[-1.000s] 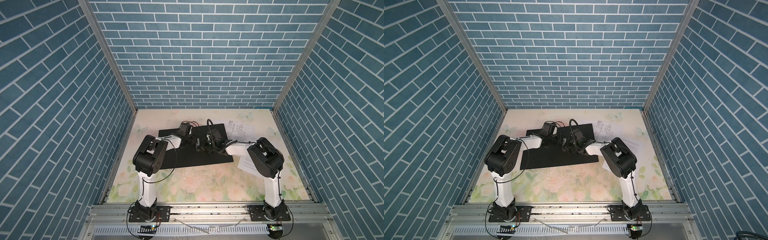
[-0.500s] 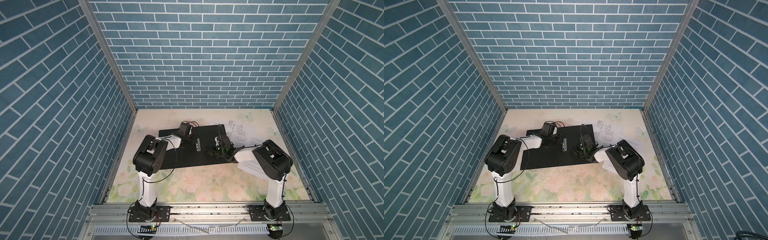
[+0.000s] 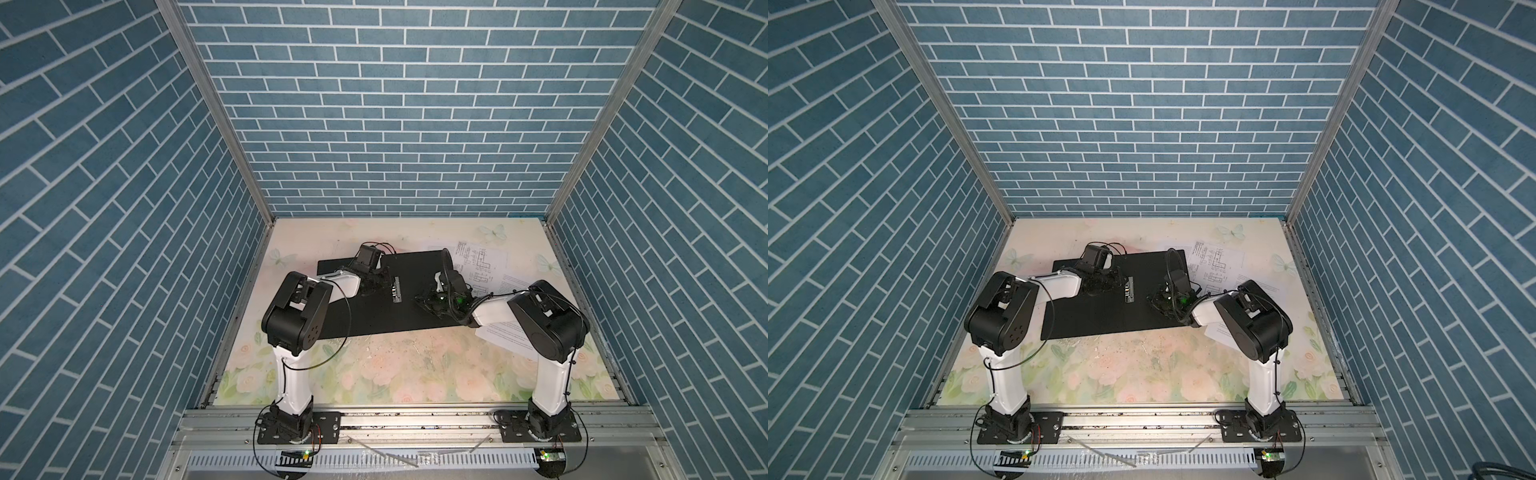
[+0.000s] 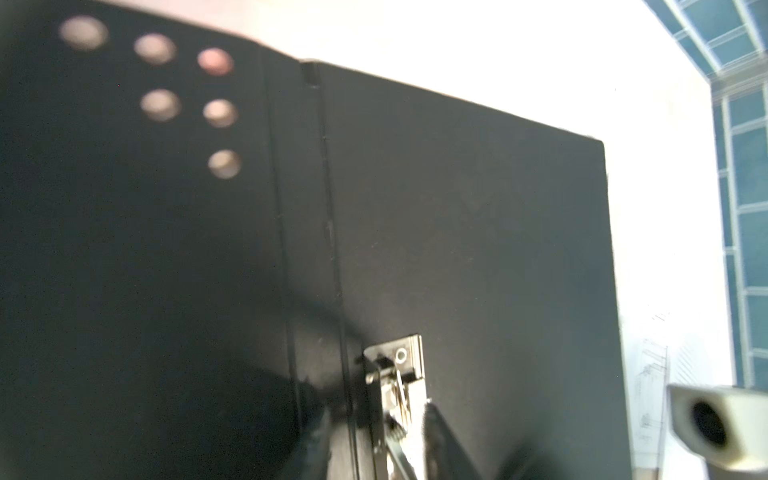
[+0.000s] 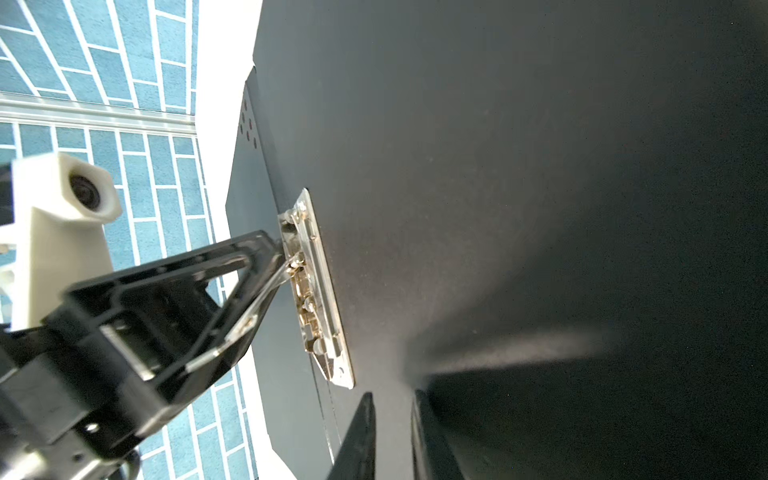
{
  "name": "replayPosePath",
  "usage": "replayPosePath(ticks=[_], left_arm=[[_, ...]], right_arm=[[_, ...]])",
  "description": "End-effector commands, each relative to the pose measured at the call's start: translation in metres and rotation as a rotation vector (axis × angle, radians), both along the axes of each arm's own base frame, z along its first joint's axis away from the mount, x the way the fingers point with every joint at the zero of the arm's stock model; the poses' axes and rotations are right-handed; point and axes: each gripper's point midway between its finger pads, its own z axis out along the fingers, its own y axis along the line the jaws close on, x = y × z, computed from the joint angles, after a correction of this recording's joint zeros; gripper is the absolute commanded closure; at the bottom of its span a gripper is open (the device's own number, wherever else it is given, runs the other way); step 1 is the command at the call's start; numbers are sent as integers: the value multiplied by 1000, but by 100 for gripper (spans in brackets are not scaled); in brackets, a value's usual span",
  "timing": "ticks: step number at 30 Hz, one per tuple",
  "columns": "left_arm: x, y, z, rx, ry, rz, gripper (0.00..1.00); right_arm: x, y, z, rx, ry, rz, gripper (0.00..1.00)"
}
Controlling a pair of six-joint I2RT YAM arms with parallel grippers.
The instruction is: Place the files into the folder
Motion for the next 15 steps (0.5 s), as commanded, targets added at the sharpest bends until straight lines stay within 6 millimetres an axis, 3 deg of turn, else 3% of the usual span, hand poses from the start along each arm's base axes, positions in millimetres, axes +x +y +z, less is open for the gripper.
replayPosePath(ticks=[1,6,11,15], left_arm=[[-24,16,-14,47,102,37,44],[-19,21,14,17,29,91,20],[-27,20,35,-36,0,99,2],[-40,20,43,-109,-10,118,0]], right_arm=[[-29,-29,-60,-159,137,-4,82],[-30,-30,-63,-151,133,-3,82],[-31,-26,-67,-133,139,9,82],[-31,-23,-71,-119,147,13,82]])
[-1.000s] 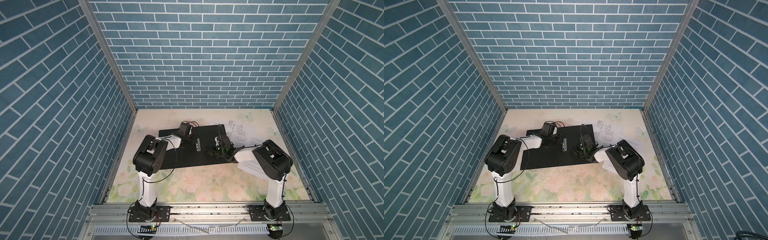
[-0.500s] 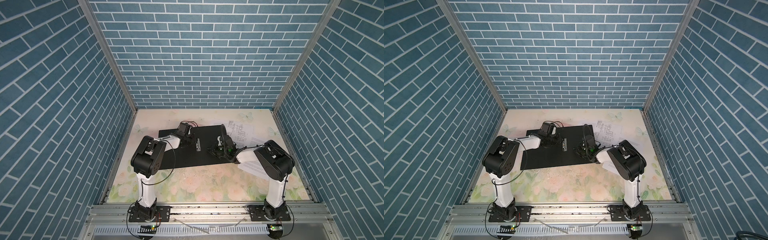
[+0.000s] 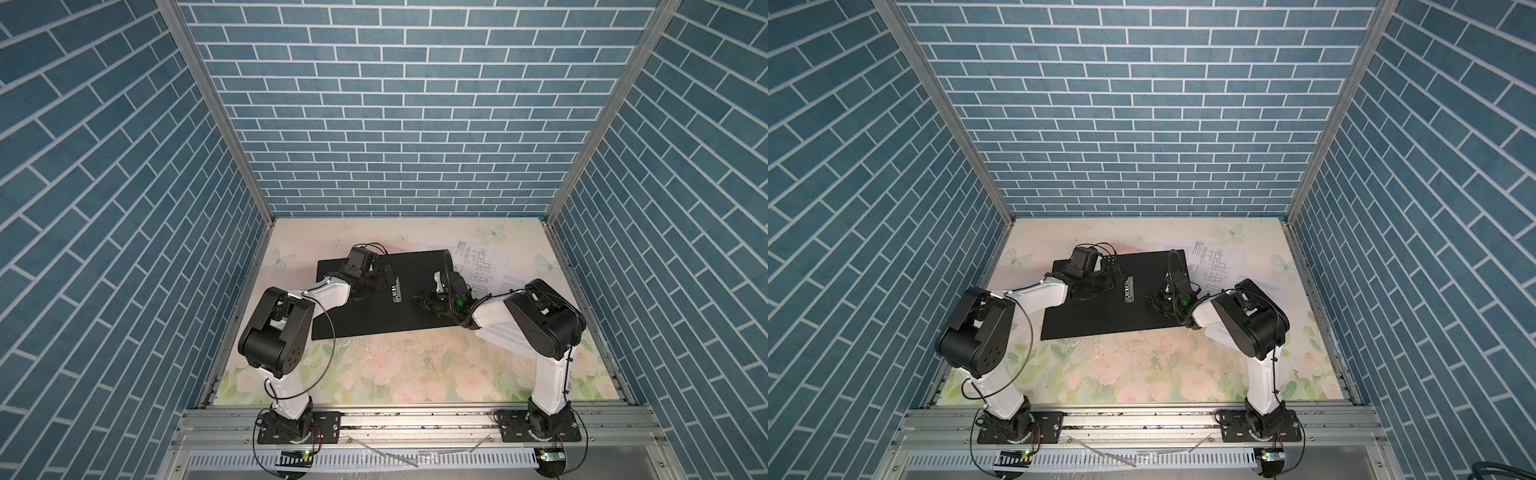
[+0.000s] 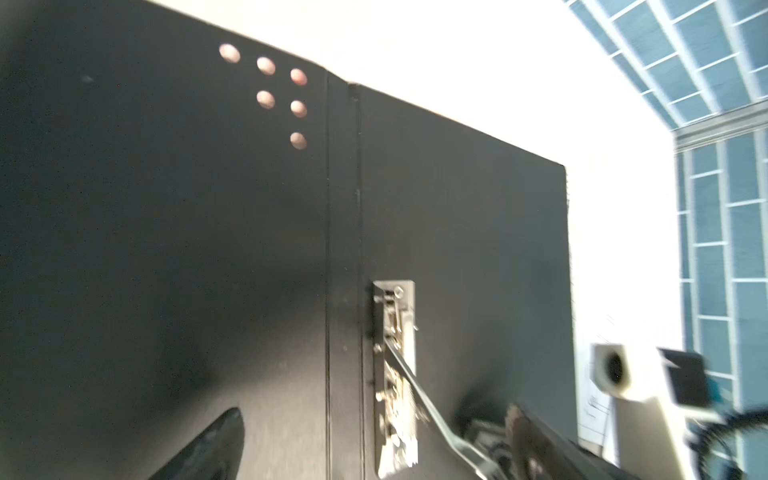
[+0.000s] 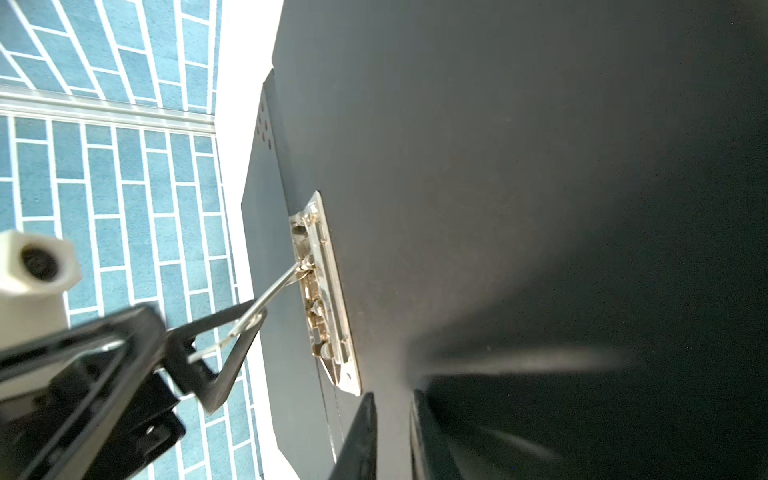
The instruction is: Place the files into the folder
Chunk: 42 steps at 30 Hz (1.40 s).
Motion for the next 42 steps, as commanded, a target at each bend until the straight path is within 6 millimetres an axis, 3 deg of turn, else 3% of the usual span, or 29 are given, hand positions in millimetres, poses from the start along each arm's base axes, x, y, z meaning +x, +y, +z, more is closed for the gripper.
replayPosePath(ticks=[1,7,16,30,36,42], left_arm=[[-12,-3,6,-72,-1,12,0],[-29,-17,20,-158,-41,-25,0],[-44,-67,38,-300,-76,-161,0],[-11,-89,34,-362,-84,-168,0],[10,-85,38,-342,-102,-161,0],[33,-84,27,-304,-96,-169,0]], right_arm=[[-33,-28,-70,-160,182,-1,82],[-35,-24,-75,-136,196,6,82],[-35,-23,-77,-128,204,9,83],[-37,-28,-78,-137,215,2,83],[-39,-32,-81,-156,225,1,83],[-38,-32,-81,-160,233,-2,83]])
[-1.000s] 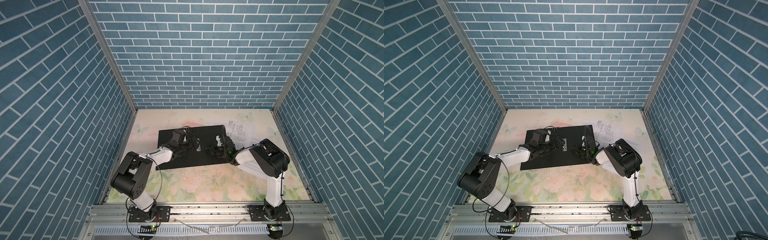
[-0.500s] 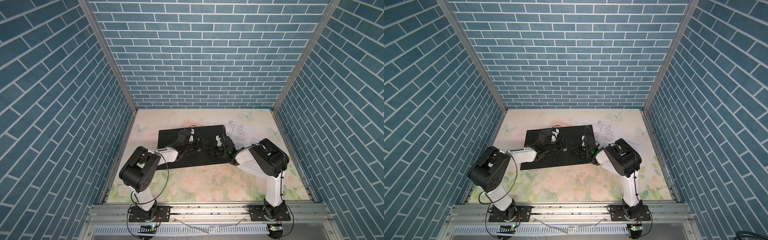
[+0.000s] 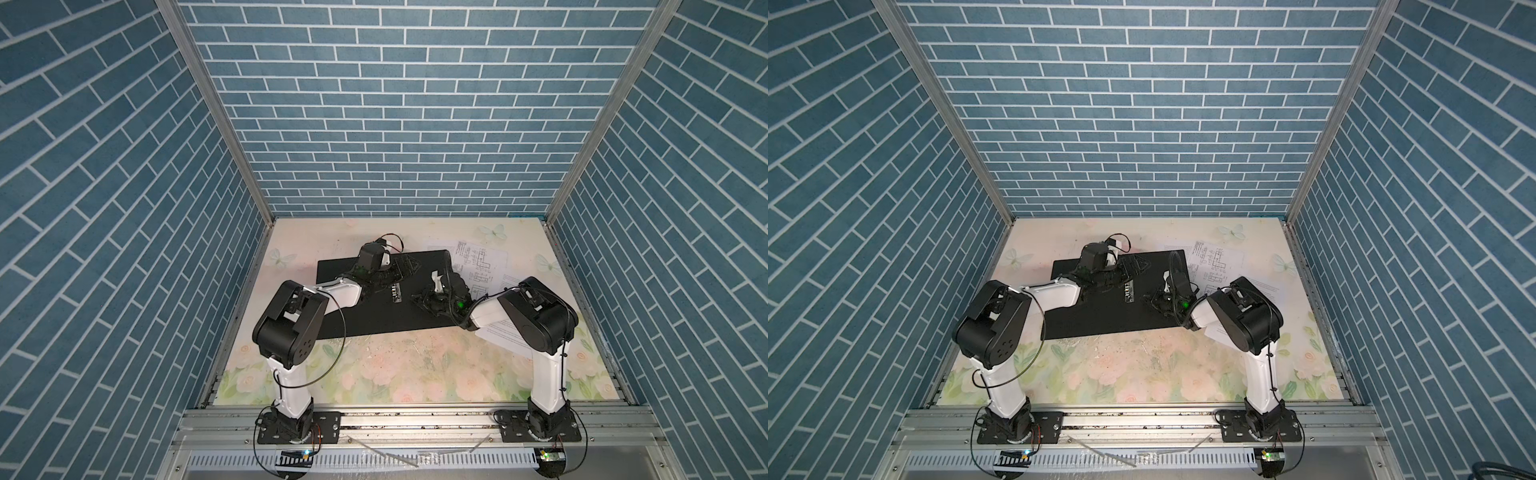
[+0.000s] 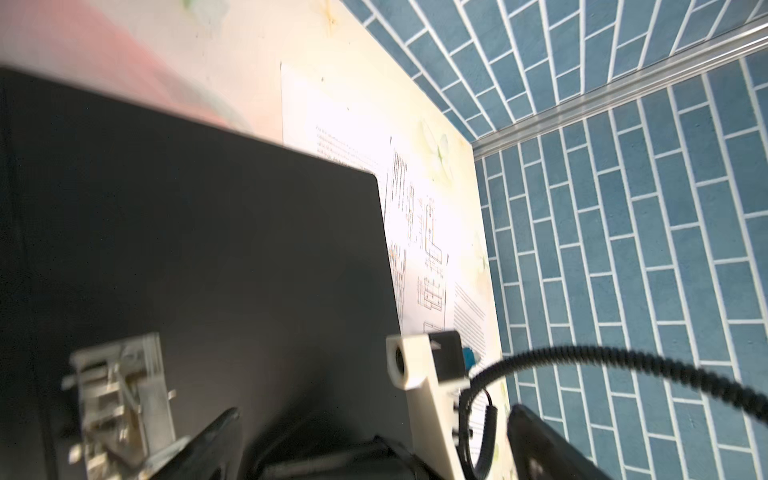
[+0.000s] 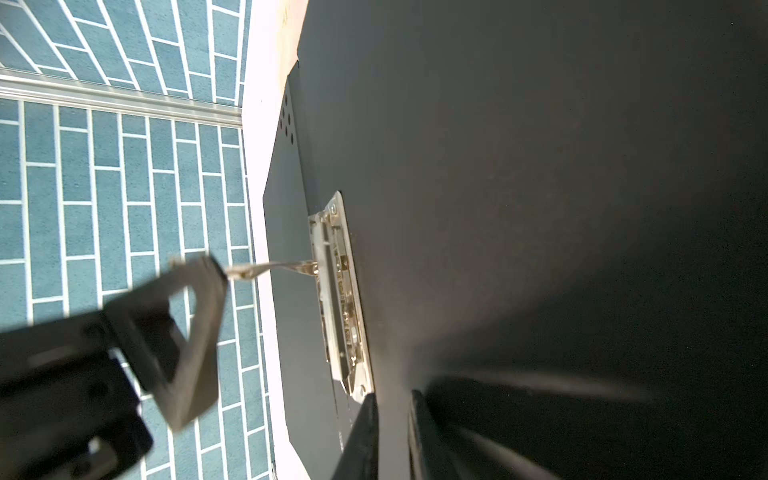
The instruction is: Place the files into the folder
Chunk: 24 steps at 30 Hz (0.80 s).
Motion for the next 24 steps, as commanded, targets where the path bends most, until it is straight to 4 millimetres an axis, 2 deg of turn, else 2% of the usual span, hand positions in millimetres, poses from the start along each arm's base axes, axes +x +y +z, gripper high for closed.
replayPosePath(ticks=[1,5,10,15,21,24], left_arm=[[10,5,-16,40,17,-11,0],[27,12,-22,55,14,12,0],[42,10,-34,78,31,-4,0],[51,23,-44,37,53,32,0],[48,23,-26,0,21,19,0],[43,25,-15,-7,1,21,0]], right_arm=[[-40,-38,-77,-212,245,-26,83],[-39,-39,-77,-225,253,-29,83],[-38,-38,-78,-237,264,-30,84],[-35,-37,-74,-258,260,-20,84],[-29,-34,-66,-268,234,-7,84],[-24,-33,-54,-255,196,-15,84]])
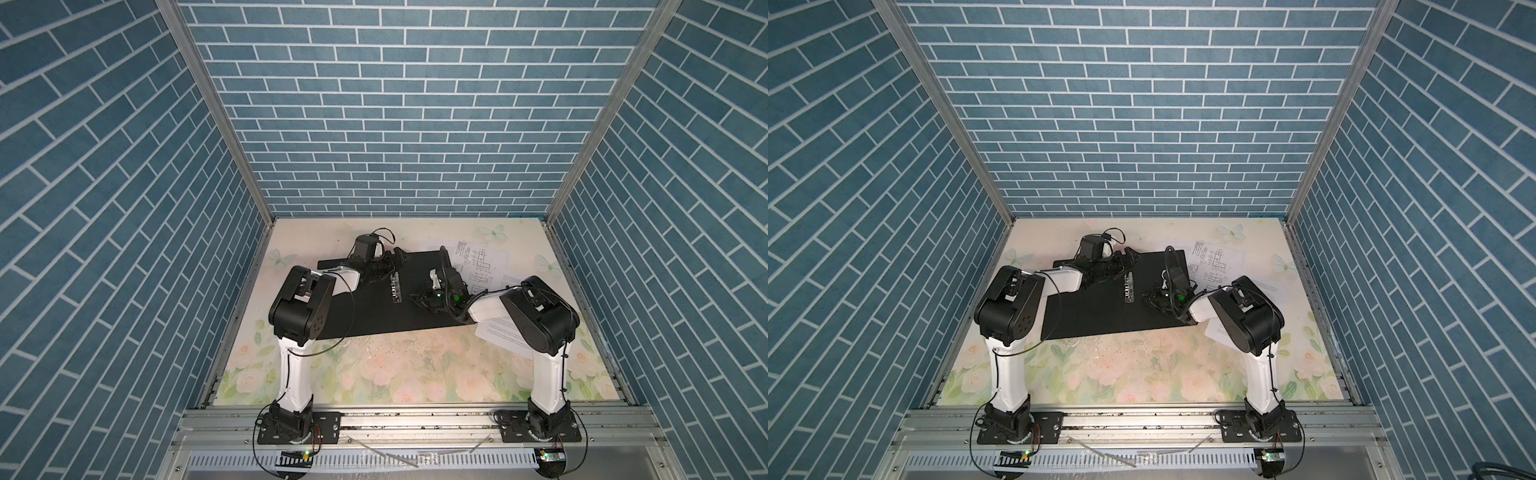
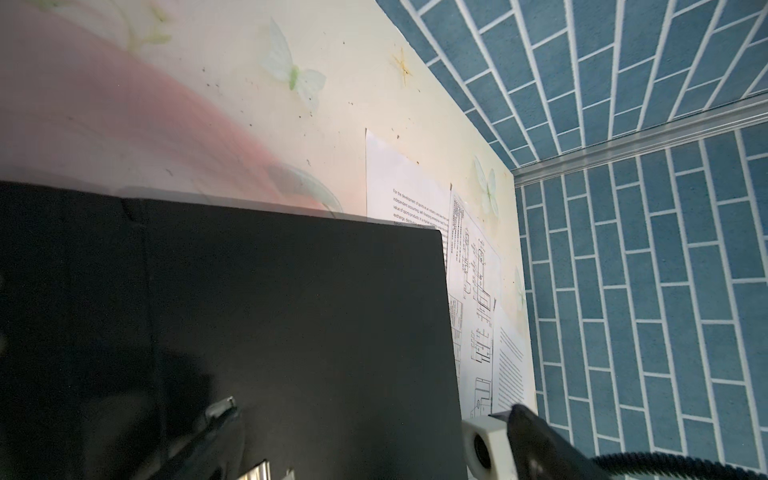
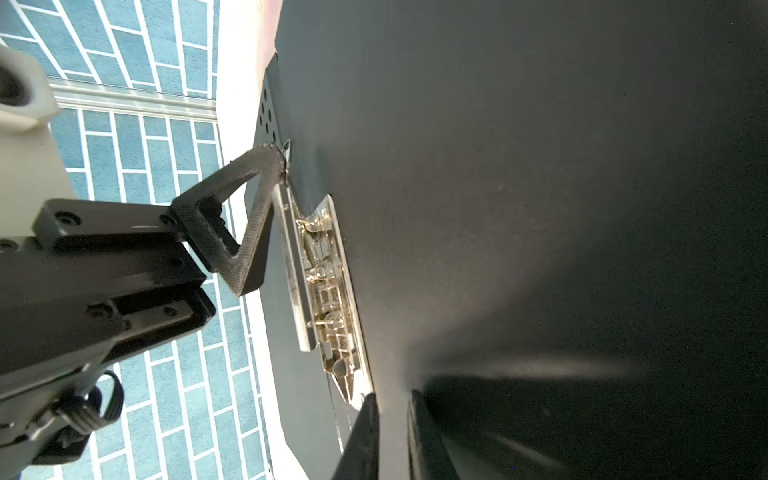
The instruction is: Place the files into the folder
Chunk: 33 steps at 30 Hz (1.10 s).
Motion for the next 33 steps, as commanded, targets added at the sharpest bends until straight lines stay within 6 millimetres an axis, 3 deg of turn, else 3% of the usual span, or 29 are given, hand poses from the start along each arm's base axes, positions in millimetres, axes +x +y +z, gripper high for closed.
replayPosePath(ticks=[1,3,8,14,23,28,33], left_arm=[[-6,0,26,-24,-49,-12,0],[-9,2,35,-22,-61,-9,0],[-19,6,56,-23,-89,-12,0],[-46,17,46,170,-82,-30,0],[-82,16,34,357,-95,-58,0],[-91,14,34,388,-116,-59,0],[-96,17,33,380,-122,-46,0]], right_arm=[[-27,-35,-51,-200,134,-22,83],[-23,-36,-40,-197,96,-21,81],[-15,-46,-9,-216,-5,-16,63],[-4,-83,13,-309,-91,-38,47],[16,-148,20,-484,-145,-70,28],[23,-160,10,-505,-131,-69,27],[27,-161,4,-487,-130,-57,27]])
